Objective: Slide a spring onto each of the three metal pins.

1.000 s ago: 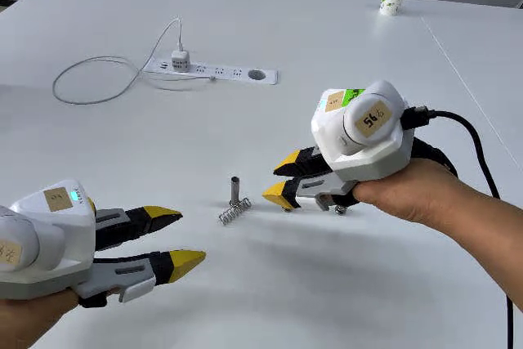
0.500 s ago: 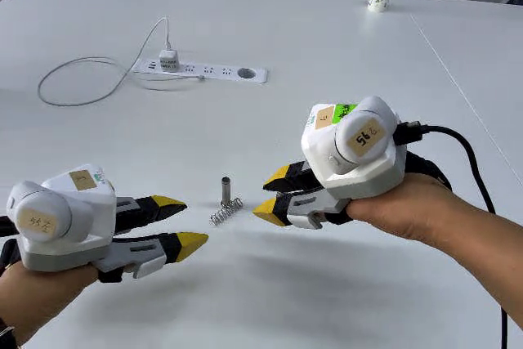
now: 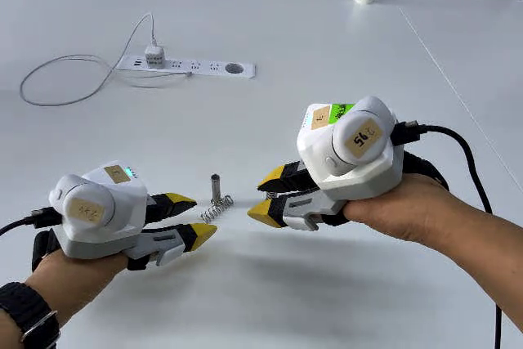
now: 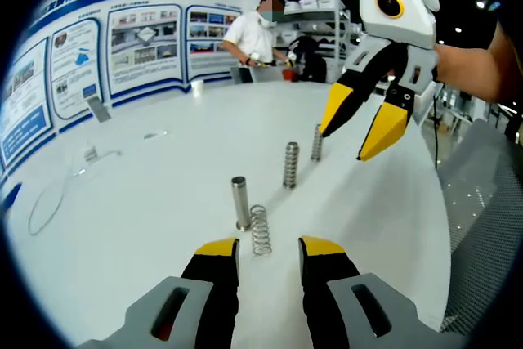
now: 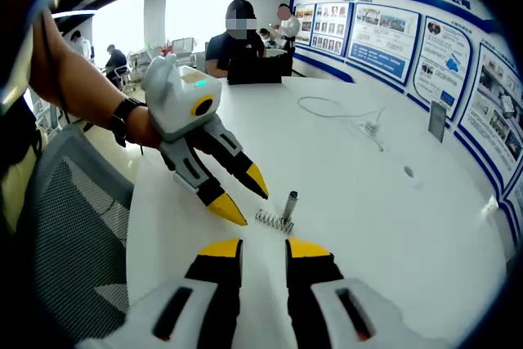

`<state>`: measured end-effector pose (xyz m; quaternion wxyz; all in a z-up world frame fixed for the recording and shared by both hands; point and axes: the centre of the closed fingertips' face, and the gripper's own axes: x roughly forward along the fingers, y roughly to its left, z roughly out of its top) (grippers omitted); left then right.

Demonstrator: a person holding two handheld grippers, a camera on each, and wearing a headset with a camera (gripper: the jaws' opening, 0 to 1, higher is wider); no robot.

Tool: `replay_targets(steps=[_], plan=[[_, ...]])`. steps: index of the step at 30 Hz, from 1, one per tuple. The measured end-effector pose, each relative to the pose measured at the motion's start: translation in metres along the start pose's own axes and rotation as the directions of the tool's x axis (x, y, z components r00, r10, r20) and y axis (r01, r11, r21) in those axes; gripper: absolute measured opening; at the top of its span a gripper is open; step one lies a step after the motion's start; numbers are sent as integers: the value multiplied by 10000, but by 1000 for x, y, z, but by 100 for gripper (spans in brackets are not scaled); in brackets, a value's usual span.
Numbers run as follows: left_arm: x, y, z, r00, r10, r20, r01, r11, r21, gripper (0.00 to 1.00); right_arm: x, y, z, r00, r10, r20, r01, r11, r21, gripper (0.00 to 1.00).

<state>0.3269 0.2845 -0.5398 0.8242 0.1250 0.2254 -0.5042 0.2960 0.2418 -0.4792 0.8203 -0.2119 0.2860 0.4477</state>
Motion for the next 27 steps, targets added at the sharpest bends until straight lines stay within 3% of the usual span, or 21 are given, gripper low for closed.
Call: replay_targets(steps=[27], plan=[[16,9,-10,9992,165,-377,-162,9998,77,15,-4,1,2,9999,-41,102,40,10000,56,22]])
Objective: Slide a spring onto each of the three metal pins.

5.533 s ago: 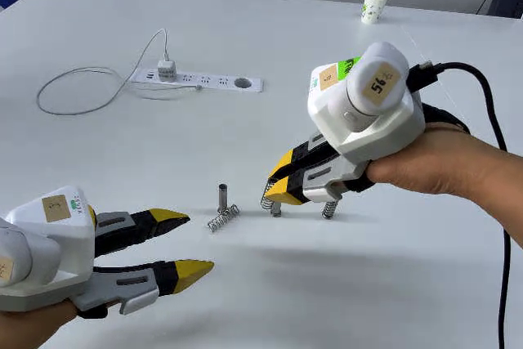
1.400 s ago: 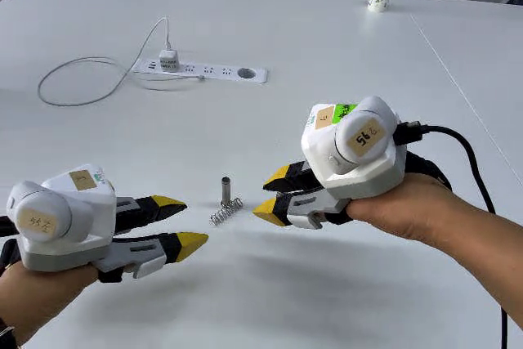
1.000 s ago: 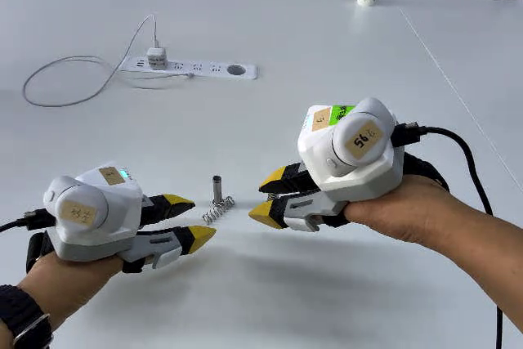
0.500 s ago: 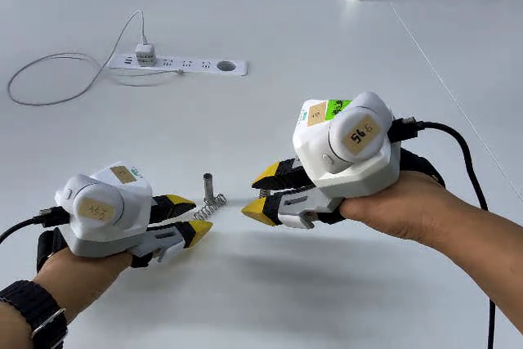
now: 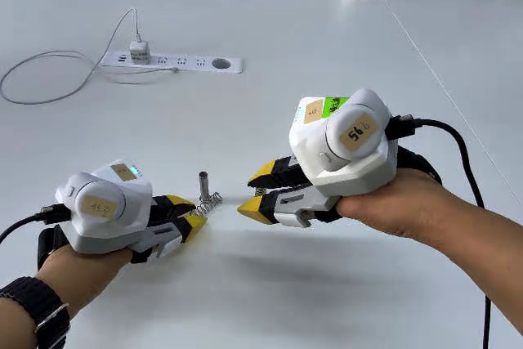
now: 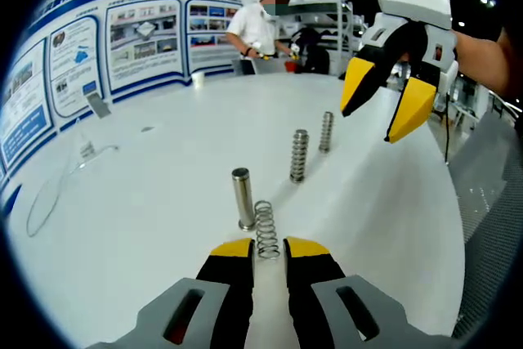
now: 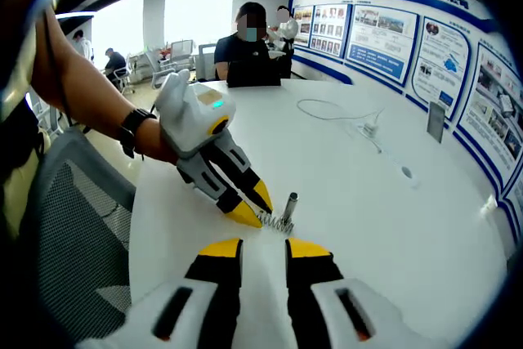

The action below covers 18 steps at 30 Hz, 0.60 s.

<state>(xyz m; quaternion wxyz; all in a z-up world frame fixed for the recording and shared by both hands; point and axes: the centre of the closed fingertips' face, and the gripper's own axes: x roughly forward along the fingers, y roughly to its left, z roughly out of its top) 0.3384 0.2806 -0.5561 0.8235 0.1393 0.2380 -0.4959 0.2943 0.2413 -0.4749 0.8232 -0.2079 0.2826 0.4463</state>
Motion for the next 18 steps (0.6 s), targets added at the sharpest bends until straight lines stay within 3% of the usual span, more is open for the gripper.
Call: replay_targets(steps=[18], plan=[[-5,-2,-6,9999,5,-171,-3,9999,105,11,0,1,-3,10000,14,-56,-13,10000,51,21]])
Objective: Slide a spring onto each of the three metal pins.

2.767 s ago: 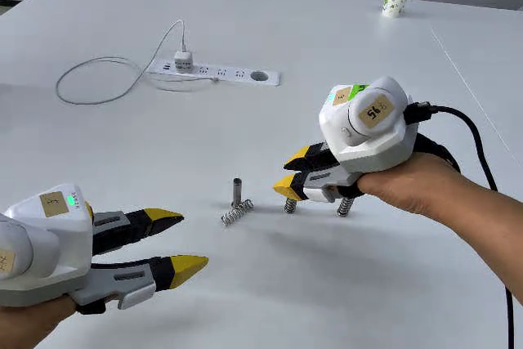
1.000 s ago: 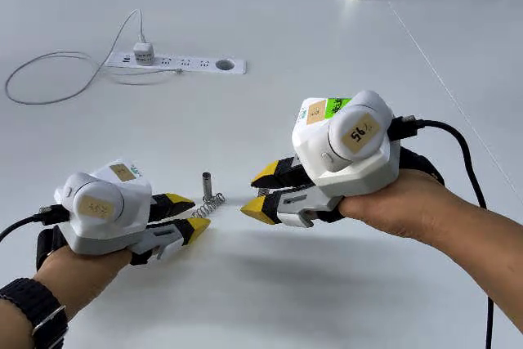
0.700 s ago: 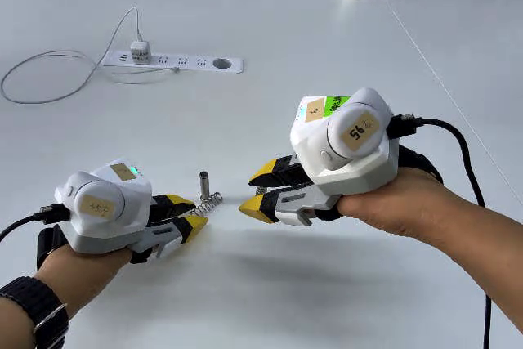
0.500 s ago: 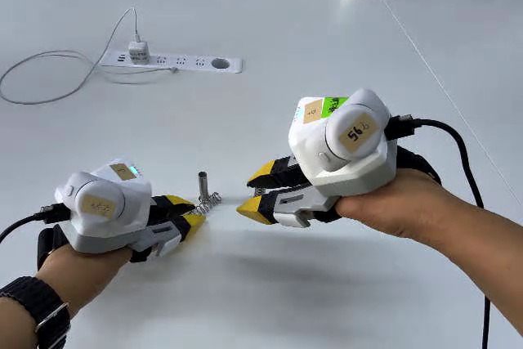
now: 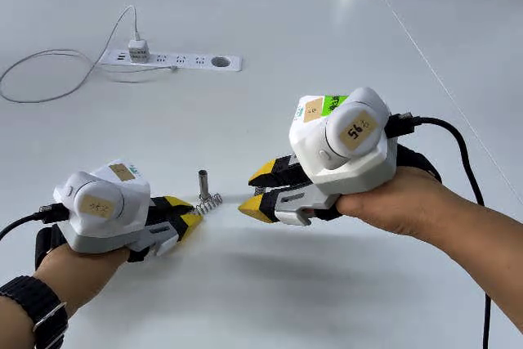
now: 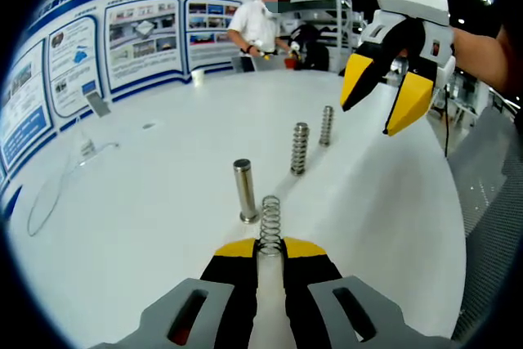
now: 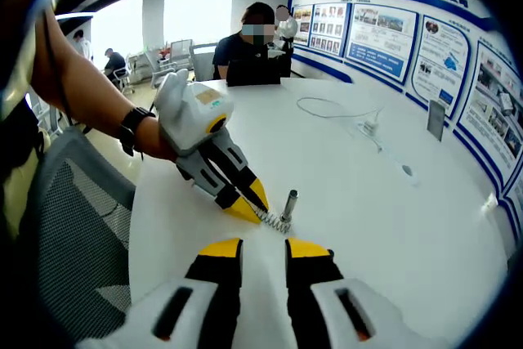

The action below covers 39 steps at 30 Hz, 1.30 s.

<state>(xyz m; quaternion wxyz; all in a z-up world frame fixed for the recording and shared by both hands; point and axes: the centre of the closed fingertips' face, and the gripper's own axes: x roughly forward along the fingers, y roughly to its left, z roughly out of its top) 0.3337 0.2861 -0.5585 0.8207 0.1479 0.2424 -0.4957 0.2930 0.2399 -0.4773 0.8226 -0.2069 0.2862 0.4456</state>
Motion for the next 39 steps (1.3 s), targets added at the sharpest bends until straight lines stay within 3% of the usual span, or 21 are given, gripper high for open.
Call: replay_targets(steps=[8,14,27,32,39], plan=[[-9,-5,-6,10000,-77,11,77,10000,15,10,3,2,-1,9999,95,-67,-95,10000,-22,21],[-21,-15,-3,9994,-312,162,308,9993,223,10,7,7,-4,9994,298,-174,-299,9995,-68,21],[-50,-46,18,9895,-1106,929,1033,9914,804,10,11,24,-6,9937,1074,-306,-1081,9939,-216,21],[-57,-58,28,9816,-1495,1188,1364,9843,1116,10,11,31,-6,9900,1374,-307,-1382,9901,-250,21],[-65,-68,37,9713,-1816,1540,1605,9771,1398,10,10,39,-5,9835,1785,-291,-1793,9834,-271,21]])
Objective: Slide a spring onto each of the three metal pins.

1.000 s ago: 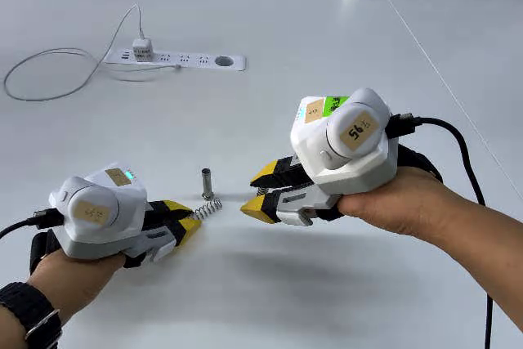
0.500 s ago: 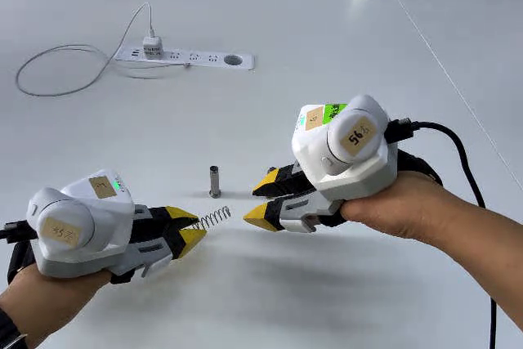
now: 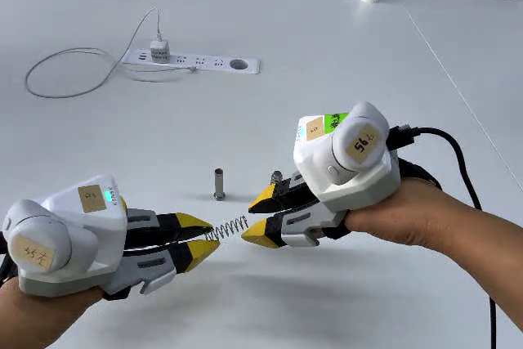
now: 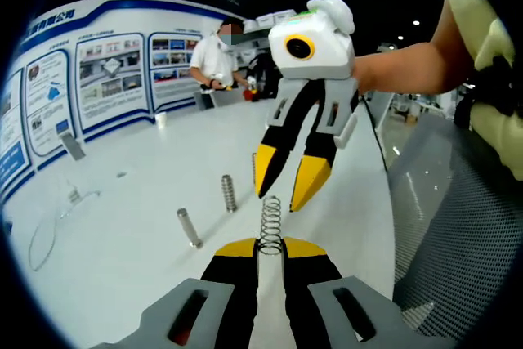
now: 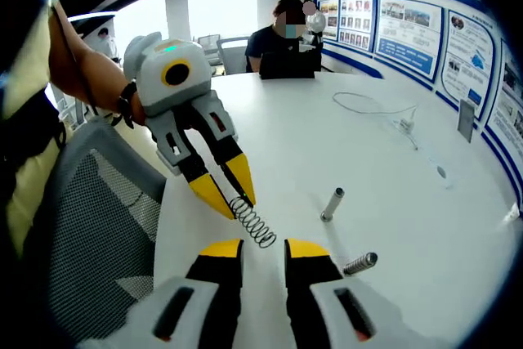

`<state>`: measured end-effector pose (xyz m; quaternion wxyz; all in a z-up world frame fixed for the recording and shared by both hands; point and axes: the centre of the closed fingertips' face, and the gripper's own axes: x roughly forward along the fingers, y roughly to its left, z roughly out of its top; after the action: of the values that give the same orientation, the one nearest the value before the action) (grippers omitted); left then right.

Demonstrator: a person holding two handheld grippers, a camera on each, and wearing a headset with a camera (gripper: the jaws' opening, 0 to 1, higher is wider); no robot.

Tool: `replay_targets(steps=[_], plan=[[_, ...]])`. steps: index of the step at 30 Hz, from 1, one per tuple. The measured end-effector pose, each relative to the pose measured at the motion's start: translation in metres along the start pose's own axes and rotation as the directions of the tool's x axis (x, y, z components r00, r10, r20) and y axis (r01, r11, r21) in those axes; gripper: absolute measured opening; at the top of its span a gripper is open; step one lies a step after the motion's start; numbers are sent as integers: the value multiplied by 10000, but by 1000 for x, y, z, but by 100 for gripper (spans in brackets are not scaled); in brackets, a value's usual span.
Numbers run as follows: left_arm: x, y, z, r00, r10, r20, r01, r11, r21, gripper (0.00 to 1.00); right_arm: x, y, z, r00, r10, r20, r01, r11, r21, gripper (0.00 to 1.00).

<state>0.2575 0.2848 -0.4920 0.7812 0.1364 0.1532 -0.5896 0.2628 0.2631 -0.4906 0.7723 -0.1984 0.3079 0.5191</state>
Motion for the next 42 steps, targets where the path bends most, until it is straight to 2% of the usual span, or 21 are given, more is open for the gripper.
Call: replay_targets(steps=[8,13,17,27,42], plan=[[-2,-6,9,9992,-240,326,232,9994,264,10,-1,8,1,9990,450,39,-451,9989,88,17],[-1,-8,7,9993,-288,221,281,9990,349,10,-2,10,2,9986,537,43,-537,9985,107,15],[-1,-8,4,9995,-257,166,252,9992,312,10,-6,13,8,9974,662,278,-669,9975,241,14],[-1,-6,2,9997,-186,141,182,9996,232,10,-8,17,26,9958,704,593,-707,9975,20,13],[0,-3,3,9996,-9,289,10,10000,-9,10,-3,21,44,9952,741,645,-711,9963,-482,12]])
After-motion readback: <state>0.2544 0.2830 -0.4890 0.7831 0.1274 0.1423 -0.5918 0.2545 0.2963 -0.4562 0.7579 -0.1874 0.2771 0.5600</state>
